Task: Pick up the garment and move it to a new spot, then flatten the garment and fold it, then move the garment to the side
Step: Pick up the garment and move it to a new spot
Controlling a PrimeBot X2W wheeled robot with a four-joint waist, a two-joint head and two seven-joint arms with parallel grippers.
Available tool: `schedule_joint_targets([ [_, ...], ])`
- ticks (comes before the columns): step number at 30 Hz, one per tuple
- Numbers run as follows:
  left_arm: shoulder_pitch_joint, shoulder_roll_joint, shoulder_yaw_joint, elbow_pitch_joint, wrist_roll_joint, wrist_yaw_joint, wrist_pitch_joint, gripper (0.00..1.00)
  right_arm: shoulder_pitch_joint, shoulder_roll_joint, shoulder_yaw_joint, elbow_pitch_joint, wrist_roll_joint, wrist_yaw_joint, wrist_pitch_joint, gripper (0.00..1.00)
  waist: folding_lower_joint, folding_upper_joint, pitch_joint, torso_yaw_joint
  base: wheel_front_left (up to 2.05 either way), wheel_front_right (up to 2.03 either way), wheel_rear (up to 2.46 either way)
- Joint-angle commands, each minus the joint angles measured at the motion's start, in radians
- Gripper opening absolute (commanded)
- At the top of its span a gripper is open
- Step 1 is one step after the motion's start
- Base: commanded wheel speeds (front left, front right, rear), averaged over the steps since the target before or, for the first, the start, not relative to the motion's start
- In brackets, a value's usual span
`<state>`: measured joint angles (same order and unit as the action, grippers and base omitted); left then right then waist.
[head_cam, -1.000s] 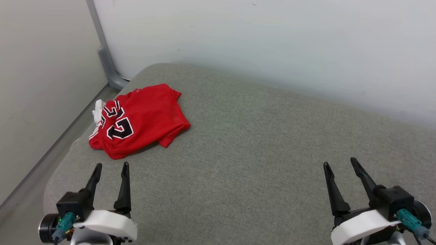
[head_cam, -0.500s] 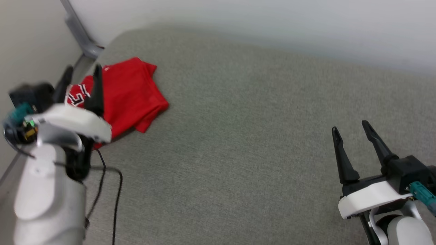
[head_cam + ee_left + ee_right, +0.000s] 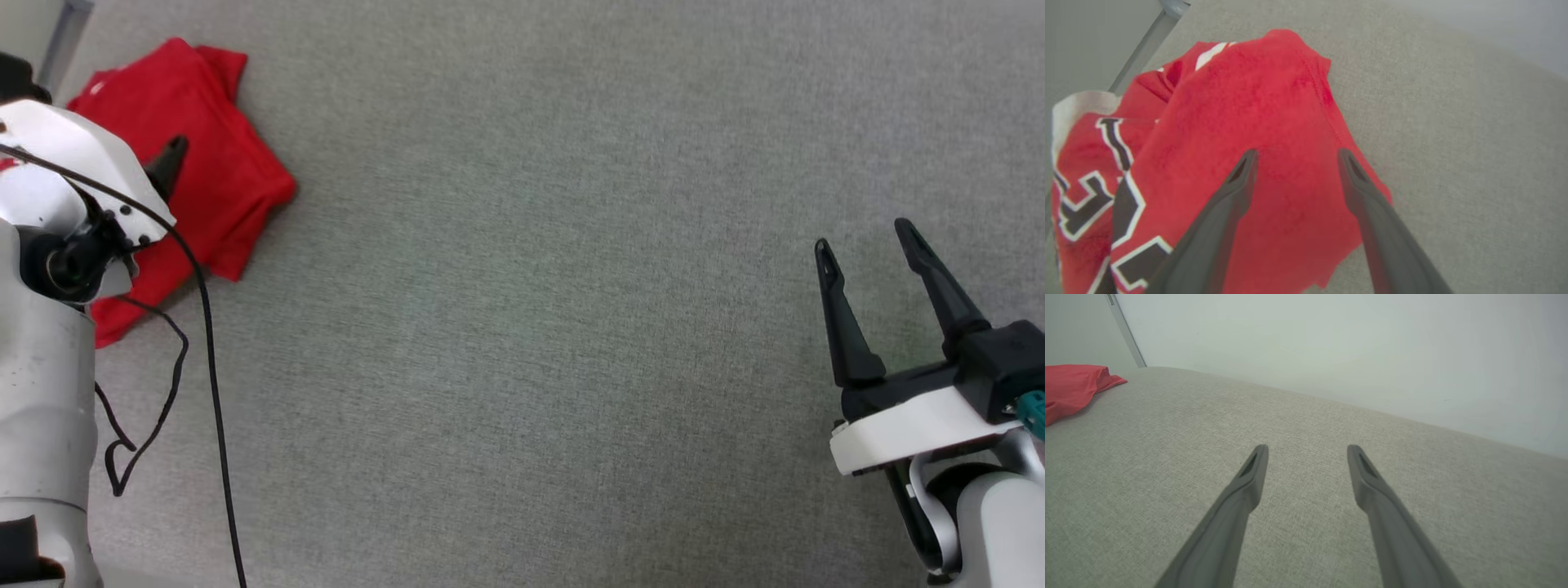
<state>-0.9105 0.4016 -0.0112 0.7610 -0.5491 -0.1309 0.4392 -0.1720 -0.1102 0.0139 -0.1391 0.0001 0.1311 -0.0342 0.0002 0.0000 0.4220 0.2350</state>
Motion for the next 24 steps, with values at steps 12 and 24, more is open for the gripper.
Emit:
schedule_joint_targets([
  [12, 0.006, -0.023, -0.012, 0.304, -0.088, 0.028, 0.242, 0.76, -0.067, -0.024, 0.007, -0.028, 0.021, -0.001, 0.018, 1.00, -0.0002, 0.0000, 0.130, -0.061, 0.00, 0.00, 0.00],
  [24, -0.039, 0.031, 0.012, 0.243, -0.066, 0.024, -0.092, 0.00, -0.033, -0.002, -0.001, 0.023, 0.028, -0.001, -0.015, 1.00, -0.0002, 0.0000, 0.013, -0.058, 0.00, 0.00, 0.00],
])
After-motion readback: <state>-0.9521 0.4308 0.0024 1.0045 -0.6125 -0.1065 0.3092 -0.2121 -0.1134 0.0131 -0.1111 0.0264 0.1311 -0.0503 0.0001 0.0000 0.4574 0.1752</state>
